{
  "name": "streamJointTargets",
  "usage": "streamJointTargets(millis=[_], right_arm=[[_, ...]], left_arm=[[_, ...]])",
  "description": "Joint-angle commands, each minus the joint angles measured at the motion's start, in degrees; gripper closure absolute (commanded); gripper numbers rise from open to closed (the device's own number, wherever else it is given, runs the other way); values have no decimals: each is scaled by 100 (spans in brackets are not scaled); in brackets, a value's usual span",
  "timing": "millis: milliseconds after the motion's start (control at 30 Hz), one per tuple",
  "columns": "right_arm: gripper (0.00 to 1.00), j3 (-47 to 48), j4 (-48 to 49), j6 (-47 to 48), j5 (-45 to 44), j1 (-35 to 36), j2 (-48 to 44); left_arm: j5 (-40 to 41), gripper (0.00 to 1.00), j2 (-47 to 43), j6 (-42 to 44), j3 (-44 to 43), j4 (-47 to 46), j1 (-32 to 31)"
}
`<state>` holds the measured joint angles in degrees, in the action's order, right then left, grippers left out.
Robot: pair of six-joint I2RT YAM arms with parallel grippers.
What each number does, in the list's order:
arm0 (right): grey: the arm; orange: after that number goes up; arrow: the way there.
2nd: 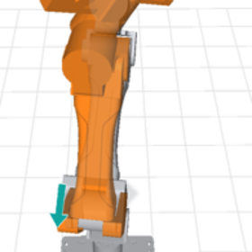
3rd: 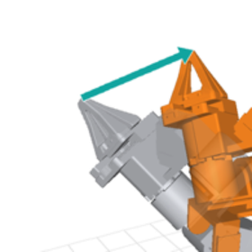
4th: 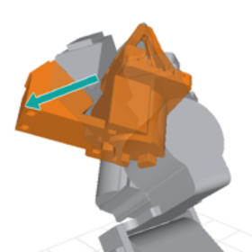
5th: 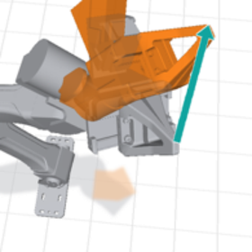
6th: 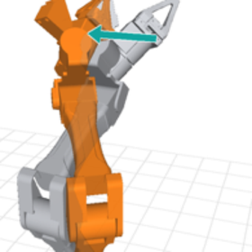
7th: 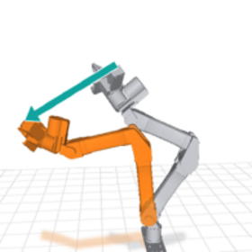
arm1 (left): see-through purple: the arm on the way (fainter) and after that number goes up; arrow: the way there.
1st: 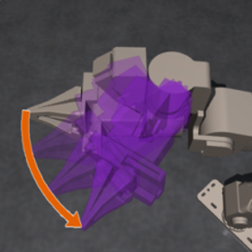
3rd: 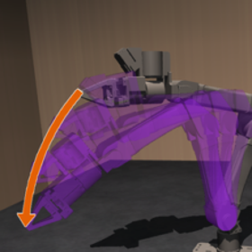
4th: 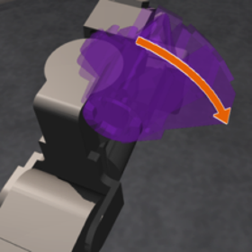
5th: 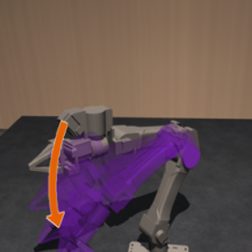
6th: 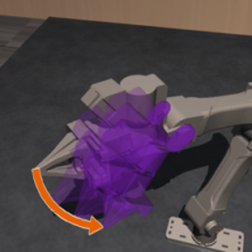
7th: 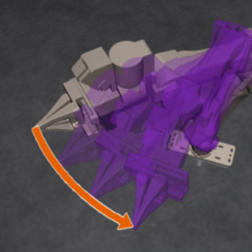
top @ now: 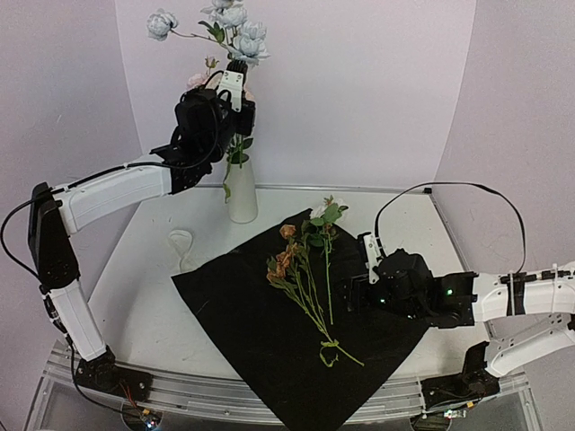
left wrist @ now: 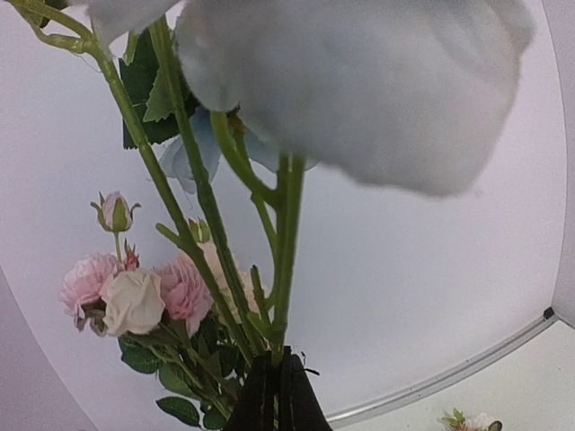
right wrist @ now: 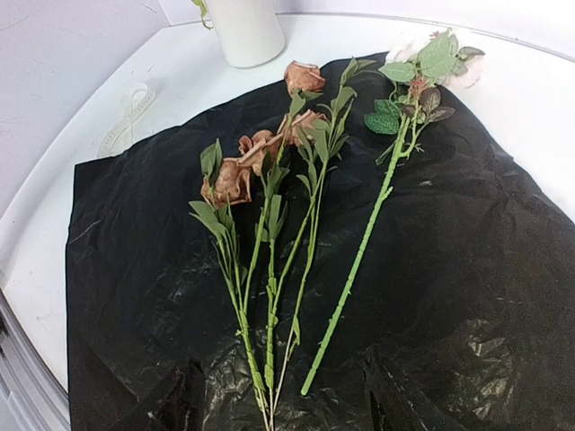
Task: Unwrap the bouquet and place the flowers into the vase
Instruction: Insert the fake flower into the vase.
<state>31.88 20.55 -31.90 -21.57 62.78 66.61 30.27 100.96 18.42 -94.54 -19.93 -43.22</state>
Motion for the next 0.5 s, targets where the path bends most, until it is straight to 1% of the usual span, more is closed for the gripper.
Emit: streamJointTargets(millis=[0, 200, 467], right_arm=[[39, 257, -33, 143, -266, 29, -7], [39, 280, -33, 177, -362, 30, -58], [39, 296, -16, 204, -435, 24, -59]], left_arm=[[-460, 100, 245, 454, -582, -747, 120], [-497, 100, 575, 710, -827, -1059, 232], [-509, 100, 866, 562, -714, -1634, 556]])
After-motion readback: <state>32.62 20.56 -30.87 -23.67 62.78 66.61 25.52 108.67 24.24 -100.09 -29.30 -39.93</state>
